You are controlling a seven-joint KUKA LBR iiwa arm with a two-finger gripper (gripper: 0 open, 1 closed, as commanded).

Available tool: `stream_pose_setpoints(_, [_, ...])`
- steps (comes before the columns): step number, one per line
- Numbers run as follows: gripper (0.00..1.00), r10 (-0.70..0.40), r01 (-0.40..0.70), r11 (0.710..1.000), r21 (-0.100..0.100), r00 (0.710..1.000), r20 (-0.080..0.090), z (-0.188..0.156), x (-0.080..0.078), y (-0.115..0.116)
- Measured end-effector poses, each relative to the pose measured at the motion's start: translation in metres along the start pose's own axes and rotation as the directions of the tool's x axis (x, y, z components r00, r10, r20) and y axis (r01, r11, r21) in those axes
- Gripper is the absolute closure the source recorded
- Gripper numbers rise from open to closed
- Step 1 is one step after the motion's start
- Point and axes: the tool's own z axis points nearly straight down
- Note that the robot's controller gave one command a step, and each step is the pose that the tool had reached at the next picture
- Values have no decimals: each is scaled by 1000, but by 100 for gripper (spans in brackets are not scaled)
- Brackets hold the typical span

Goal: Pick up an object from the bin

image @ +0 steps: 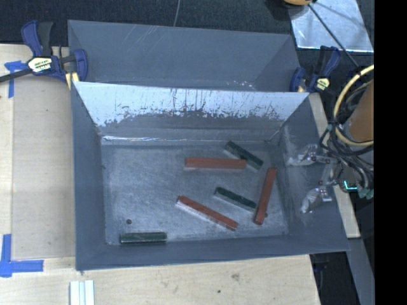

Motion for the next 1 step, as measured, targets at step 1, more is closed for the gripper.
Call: stream_pose_setpoints(1, [0,-3,3,1000,2,1000,8,-4,-2,1])
